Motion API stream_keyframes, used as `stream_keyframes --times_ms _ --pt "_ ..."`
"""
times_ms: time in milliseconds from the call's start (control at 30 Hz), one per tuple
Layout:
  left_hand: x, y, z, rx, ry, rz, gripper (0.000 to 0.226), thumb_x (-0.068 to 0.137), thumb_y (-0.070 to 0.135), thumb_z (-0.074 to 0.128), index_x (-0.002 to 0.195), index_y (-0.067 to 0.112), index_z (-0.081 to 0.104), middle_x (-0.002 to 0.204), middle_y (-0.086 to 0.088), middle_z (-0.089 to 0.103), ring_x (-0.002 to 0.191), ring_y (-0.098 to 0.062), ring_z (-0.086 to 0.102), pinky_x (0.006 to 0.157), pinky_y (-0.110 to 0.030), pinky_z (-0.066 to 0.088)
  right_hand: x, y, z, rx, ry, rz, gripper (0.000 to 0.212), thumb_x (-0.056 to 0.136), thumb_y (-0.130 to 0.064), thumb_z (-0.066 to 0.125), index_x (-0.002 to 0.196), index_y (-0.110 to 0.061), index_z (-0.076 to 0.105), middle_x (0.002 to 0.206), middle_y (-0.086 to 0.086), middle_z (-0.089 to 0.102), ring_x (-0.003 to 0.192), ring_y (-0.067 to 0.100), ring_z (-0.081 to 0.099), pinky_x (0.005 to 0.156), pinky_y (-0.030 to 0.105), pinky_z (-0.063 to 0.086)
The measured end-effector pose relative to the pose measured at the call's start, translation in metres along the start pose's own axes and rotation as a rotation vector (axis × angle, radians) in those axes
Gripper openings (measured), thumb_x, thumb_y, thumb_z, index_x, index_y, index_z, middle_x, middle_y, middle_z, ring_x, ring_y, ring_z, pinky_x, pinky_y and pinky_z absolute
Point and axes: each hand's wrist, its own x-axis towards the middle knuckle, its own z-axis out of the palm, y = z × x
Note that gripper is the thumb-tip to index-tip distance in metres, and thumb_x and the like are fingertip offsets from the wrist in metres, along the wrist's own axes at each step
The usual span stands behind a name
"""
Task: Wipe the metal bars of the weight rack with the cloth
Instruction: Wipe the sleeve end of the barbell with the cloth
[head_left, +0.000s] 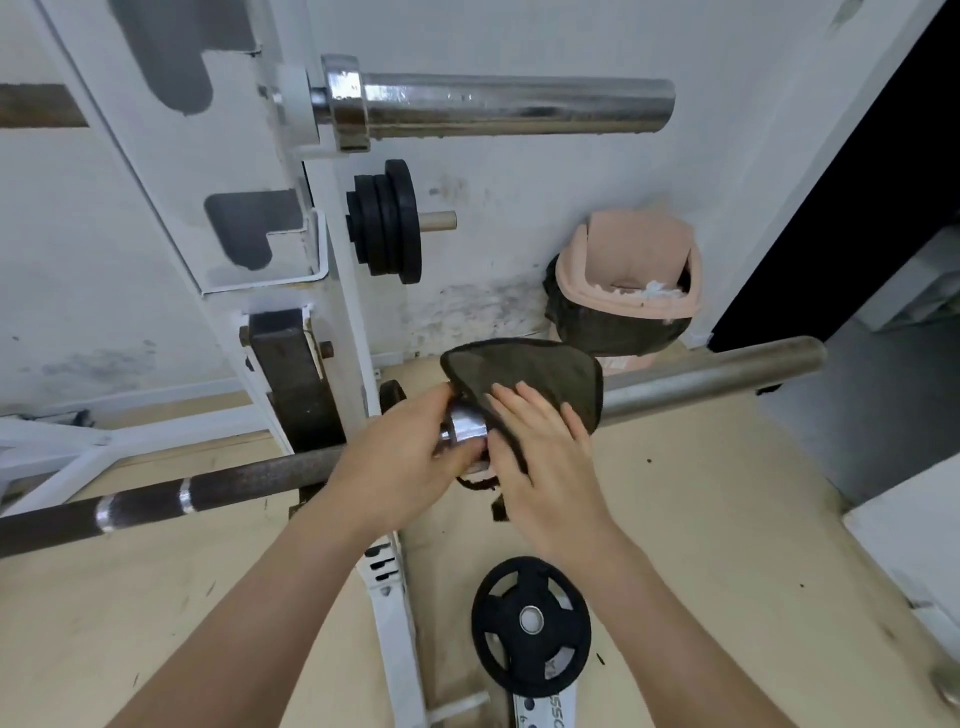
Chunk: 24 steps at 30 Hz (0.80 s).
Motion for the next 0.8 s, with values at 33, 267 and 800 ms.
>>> stream_keyframes --times_ms 33,267,800 --pt "-0.002 0.001 0.000 -0.014 0.029 0.025 0.044 0.084 0.039 0.069 0.121 0.036 0.048 0.105 0.019 0.057 0.094 -0.005 0.056 0.080 -0.025 0.048 -0.003 0.000 -0.001 0.087 0.002 0.034 0.060 0.092 -0.047 0.019 0.138 -0.028 0.052 0.144 -0.020 0.044 0.139 -0.003 0.025 0.120 0.032 0.004" --pt "-0.007 -0.003 0.000 -0.076 0.209 0.048 0.049 0.075 0.033 0.080 0.116 0.029 0.054 0.104 0.024 0.046 0.091 0.003 0.046 0.077 -0.007 0.039 0.072 -0.015 -0.005 -0.156 -0.197 0.090 0.039 0.101 -0.034 0.028 0.086 -0.021 0.061 0.088 0.001 0.063 0.092 0.027 0.059 0.076 0.038 0.037" --pt "-0.004 -0.002 0.004 -0.007 0.100 -0.028 0.042 0.089 0.041 0.063 0.128 0.031 0.050 0.107 0.015 0.059 0.093 -0.008 0.056 0.072 -0.019 0.043 0.039 0.005 0.013 -0.190 0.086 -0.042 0.051 0.090 -0.041 0.018 0.091 -0.026 0.067 0.091 -0.008 0.068 0.091 0.014 0.058 0.095 0.033 0.028"
